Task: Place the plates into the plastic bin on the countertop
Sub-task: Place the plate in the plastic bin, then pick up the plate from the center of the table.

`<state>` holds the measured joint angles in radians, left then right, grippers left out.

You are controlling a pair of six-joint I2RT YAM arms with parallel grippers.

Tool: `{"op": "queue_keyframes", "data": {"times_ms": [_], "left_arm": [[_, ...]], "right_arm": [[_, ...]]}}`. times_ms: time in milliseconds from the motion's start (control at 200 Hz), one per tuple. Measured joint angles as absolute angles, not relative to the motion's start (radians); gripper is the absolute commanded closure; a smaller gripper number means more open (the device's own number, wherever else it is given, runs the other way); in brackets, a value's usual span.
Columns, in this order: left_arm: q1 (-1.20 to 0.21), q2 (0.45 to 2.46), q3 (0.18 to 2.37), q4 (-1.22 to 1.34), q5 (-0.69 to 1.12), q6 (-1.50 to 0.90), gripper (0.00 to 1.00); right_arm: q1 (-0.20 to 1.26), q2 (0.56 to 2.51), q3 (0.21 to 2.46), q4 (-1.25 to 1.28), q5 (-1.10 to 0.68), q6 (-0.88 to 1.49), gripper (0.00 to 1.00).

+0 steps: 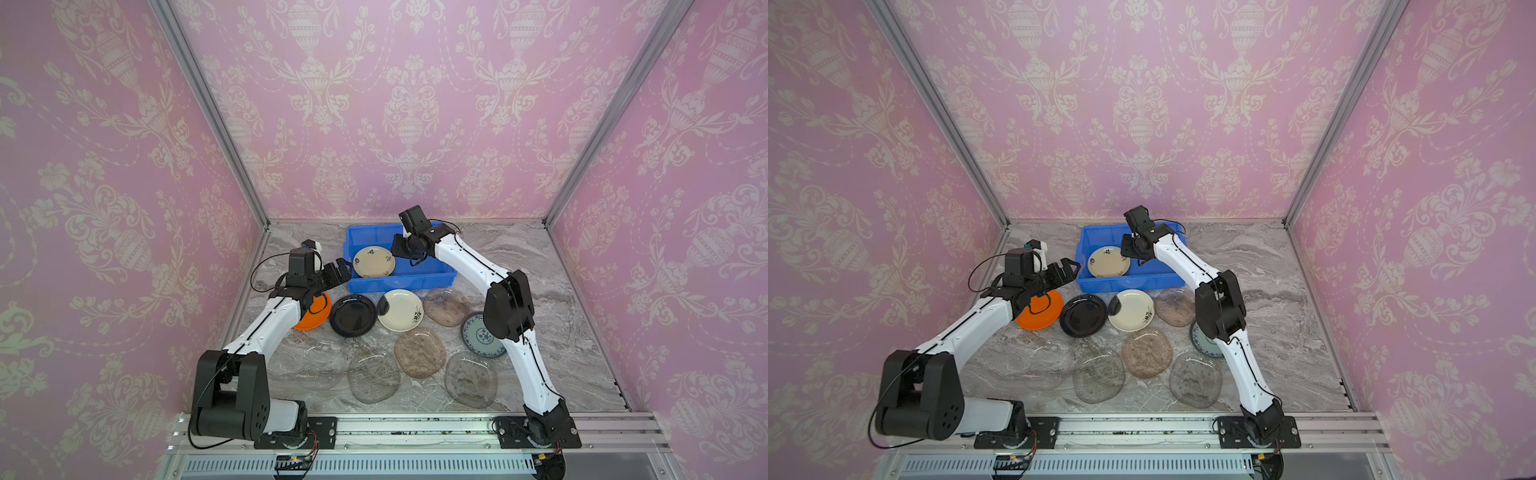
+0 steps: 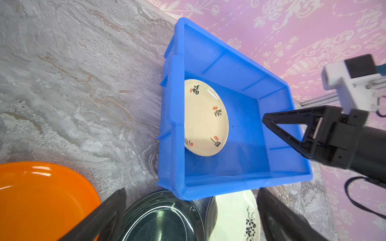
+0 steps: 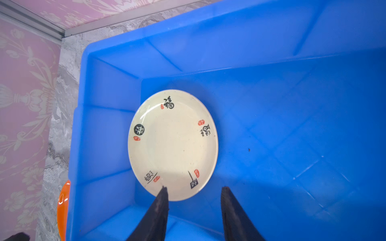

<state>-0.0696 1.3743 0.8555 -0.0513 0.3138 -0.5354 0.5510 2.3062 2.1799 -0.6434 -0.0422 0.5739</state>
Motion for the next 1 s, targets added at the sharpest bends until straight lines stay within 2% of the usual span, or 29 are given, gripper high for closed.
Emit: {"op": "queue_keyframes", "data": {"times_ms": [260, 485, 605, 776, 1001], "left_arm": [[-0.083, 1.287, 0.827, -0.108, 0.3, -0.536, 0.01], [-0.088, 1.157, 0.768, -0.21, 0.202, -0.53, 0.04], [-0.064, 1.15, 0.745, -0.233, 0.149, -0.538, 0.09], [0.031, 1.205, 0.672, -0.22, 0.147, -0.575, 0.15], [0.153, 1.226, 0.614, -0.16, 0.175, -0.625, 0.16]], "right_arm": [[0.553, 1.925, 1.778, -0.518, -0.035, 0.523, 0.52], [0.597, 1.626, 1.379, -0.4, -0.046, 0.524, 0.56], [0.612, 1.578, 1.258, -0.372, -0.057, 0.535, 0.58], [0.611, 1.578, 1.213, -0.348, -0.071, 0.551, 0.59], [0.611, 1.587, 1.213, -0.294, -0.115, 0.554, 0.59]]}}
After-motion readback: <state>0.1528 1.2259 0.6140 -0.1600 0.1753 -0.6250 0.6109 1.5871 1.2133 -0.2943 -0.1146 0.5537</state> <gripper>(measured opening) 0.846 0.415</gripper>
